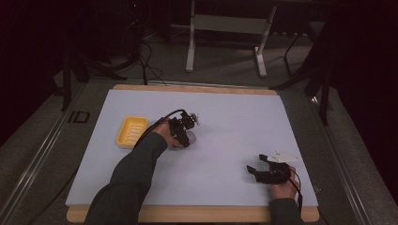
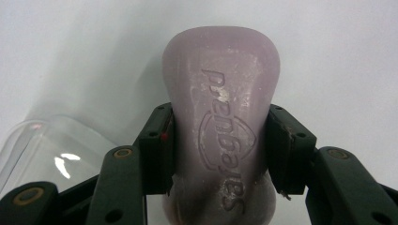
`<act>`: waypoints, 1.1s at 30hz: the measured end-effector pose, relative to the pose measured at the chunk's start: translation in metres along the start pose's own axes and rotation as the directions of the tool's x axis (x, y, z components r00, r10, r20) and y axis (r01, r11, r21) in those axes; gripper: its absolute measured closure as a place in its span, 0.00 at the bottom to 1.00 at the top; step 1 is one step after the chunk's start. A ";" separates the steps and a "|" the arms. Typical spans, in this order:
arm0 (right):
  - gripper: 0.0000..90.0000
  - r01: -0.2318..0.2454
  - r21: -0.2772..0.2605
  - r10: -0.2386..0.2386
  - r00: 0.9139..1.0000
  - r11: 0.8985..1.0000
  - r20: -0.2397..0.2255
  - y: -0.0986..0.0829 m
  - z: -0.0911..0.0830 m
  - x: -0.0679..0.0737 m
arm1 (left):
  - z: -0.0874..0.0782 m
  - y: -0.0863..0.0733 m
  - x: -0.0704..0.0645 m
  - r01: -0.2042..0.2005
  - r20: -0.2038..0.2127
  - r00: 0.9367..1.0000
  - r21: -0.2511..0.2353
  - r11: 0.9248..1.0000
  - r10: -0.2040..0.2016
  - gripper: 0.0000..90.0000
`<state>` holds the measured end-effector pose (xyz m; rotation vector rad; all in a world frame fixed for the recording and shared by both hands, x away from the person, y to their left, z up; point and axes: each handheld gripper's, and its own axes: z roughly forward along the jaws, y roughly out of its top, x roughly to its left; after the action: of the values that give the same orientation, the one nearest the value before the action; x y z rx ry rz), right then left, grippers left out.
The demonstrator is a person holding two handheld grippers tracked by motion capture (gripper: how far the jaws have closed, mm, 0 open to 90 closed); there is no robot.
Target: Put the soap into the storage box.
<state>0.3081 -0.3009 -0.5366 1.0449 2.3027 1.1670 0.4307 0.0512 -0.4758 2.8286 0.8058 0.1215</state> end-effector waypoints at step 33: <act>0.27 0.002 -0.001 -0.002 1.000 1.000 0.003 0.000 0.000 0.000 | -0.022 -0.036 0.027 0.167 -0.041 0.985 -0.045 0.985 -0.168 0.55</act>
<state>0.3079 -0.3008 -0.5365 1.0426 2.3001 1.1646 0.4324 0.0996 -0.4616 2.7144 1.0346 0.1750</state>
